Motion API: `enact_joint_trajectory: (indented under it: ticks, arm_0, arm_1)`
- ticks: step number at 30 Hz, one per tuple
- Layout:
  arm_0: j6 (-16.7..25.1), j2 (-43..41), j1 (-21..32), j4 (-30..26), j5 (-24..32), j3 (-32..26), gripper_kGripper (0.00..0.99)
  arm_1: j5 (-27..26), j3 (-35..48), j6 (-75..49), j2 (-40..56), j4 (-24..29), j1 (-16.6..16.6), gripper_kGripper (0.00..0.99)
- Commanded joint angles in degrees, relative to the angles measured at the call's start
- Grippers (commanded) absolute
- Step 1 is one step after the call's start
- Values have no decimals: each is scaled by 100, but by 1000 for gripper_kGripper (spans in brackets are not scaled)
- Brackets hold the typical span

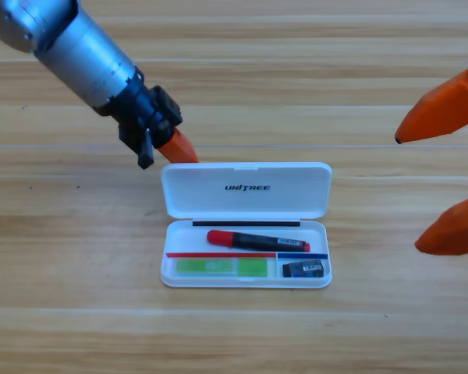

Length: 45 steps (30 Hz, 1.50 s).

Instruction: Clean up eraser and pencils

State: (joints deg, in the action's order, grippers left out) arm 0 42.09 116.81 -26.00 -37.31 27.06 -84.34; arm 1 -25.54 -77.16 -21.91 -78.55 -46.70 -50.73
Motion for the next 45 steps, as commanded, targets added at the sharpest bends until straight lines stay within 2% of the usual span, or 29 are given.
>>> enact_joint_trajectory:
  ticks: [1, 12, 45]
  arm_0:
    - [-69, -220, -327, -119, -52, 225, 0]
    - [-140, -255, -644, 39, -183, 629, 0]
    - [-254, 61, -1294, 857, -394, 1306, 0]
  arm_1:
    - [-118, 149, -33, 111, 82, 142, 988]
    - [-188, 149, -33, 76, 82, 142, 988]
    - [-329, 131, -15, 15, 82, 116, 988]
